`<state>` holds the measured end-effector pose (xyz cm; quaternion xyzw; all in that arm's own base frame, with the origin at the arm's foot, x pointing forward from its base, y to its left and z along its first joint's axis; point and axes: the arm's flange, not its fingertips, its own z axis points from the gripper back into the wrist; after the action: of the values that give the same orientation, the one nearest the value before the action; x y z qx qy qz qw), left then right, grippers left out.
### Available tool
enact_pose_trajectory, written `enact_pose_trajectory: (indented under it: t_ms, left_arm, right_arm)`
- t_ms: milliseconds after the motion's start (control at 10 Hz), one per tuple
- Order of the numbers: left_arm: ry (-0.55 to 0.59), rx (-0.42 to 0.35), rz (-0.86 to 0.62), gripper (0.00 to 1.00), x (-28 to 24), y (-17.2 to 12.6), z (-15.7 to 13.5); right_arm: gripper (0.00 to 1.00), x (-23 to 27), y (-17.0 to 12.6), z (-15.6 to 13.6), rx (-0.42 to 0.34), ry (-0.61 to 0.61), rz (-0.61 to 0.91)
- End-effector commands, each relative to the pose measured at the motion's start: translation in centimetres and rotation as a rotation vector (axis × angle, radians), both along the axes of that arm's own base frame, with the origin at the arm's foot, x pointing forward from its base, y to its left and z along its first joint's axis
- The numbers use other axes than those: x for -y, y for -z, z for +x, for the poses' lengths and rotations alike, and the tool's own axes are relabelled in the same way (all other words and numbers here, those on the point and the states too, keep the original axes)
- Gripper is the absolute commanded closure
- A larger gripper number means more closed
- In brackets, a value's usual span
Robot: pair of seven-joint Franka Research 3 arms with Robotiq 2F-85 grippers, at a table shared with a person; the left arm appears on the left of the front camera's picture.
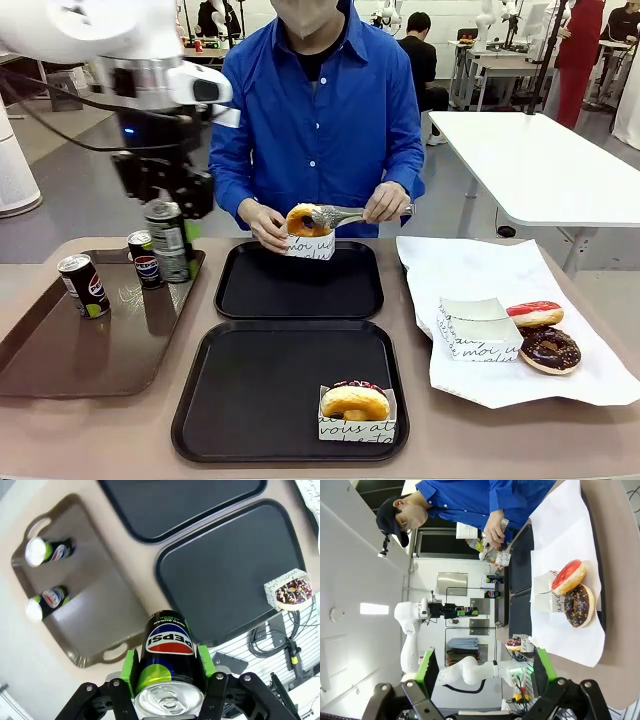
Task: Set up donuts and drinks on trays.
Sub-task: Pick up one Pepsi coke and place it on the Flat Tray.
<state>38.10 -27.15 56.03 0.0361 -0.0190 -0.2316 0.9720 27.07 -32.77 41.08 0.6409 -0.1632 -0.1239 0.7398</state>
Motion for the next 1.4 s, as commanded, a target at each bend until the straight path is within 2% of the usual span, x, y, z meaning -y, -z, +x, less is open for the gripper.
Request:
enact_pose_trajectory:
  t_ms: [0,200,300,400,500,600,700,900,1300]
  left_arm:
    - [0.062,0.022,0.049,0.42,3.2,2.1,2.5]
    - [0.155,0.012,0.074,0.42,6.4,5.5,3.2]
    - [0.202,-0.027,0.085,0.42,7.4,7.2,3.3]
    - [0.226,-0.060,0.102,0.42,6.8,7.1,2.9]
    - [0.194,-0.119,0.116,0.42,4.0,5.6,1.3]
    - [0.193,-0.119,0.112,0.42,-0.5,3.9,-1.5]
    - [0.166,-0.062,0.052,0.42,-5.8,2.4,-5.1]
    - [0.095,-0.002,-0.025,0.42,-9.9,2.0,-8.0]
    - [0.076,-0.022,-0.029,0.42,-10.0,2.2,-6.9]
  right_arm:
    - [0.00,-0.1,-0.1,0.0,0.006,0.005,0.012]
    - [0.00,-0.1,-0.1,0.0,0.006,0.005,0.012]
    - [0.00,-0.1,-0.1,0.0,0.006,0.005,0.012]
    - [0.00,-0.1,-0.1,0.0,0.006,0.005,0.012]
    - [0.00,-0.1,-0.1,0.0,0.006,0.005,0.012]
    - [0.00,-0.1,-0.1,0.0,0.006,0.005,0.012]
    - [0.00,-0.1,-0.1,0.0,0.006,0.005,0.012]
    - [0.00,-0.1,-0.1,0.0,0.006,0.005,0.012]
    - [0.00,-0.1,-0.1,0.0,0.006,0.005,0.012]
